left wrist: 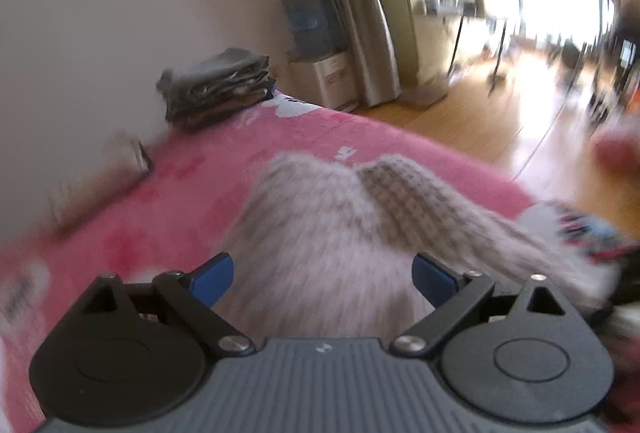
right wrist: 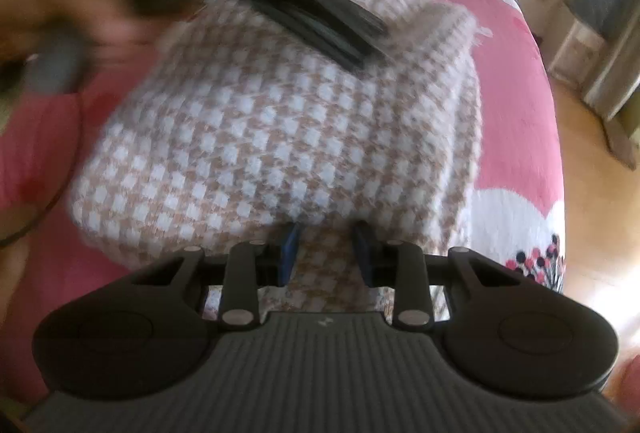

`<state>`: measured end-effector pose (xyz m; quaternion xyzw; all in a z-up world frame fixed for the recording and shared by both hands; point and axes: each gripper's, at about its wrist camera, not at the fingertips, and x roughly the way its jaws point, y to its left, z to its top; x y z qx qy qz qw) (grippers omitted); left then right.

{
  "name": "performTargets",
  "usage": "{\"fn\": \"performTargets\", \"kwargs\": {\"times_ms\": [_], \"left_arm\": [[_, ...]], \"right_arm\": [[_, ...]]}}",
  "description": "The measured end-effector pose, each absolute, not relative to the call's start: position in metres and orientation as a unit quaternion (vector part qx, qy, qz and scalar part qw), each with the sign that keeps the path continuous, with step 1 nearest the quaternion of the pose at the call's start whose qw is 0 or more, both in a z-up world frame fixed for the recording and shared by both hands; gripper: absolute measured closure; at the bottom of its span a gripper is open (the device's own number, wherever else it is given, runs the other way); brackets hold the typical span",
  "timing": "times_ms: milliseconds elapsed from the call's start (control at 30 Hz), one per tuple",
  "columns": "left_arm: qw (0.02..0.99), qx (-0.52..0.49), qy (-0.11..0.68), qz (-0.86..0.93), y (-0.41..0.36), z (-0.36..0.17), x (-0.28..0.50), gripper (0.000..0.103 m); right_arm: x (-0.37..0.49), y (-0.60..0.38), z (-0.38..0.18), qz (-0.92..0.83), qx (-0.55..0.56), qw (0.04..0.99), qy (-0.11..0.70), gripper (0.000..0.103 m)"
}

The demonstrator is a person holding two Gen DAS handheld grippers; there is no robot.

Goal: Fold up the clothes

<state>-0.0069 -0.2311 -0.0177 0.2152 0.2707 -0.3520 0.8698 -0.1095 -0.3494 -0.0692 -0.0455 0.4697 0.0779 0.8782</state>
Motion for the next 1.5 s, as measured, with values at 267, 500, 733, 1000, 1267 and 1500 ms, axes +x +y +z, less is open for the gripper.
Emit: {"fn": "performTargets", "kwargs": {"times_ms": [267,500,733,1000,1267,1500], "left_arm": [[0.825,0.241,0.248,-0.447,-0.124,-0.034,-0.122,0.004],[0.835,0.285,0.233,-0.410,-0.162,-0.089,-0.159,0.013],[0.866,0.266,0.207,-0.370,-0.163,-0.095,-0.151,0.022],[0.873,0.308,0.208,-0.316,-0.163,-0.108,-0.147,0.029],[0.868,0.353,0.197,-0.290,-0.168,-0.120,-0.154,0.035],[0.848,0.418,0.144,-0.290,-0.180,-0.128,-0.169,0.039]], "right_arm": [[-0.111,-0.364,-0.071,0.067,0.038,0.880,0.468,0.075],[-0.113,-0.354,-0.063,0.024,0.057,0.879,0.473,0.075],[-0.108,-0.346,-0.064,-0.008,0.067,0.879,0.471,0.074],[-0.110,-0.321,-0.054,-0.013,0.005,0.890,0.456,0.074],[-0.118,-0.327,-0.079,-0.015,-0.017,0.881,0.473,0.084],[-0.123,-0.304,-0.041,-0.020,-0.091,0.886,0.454,0.080]]}}
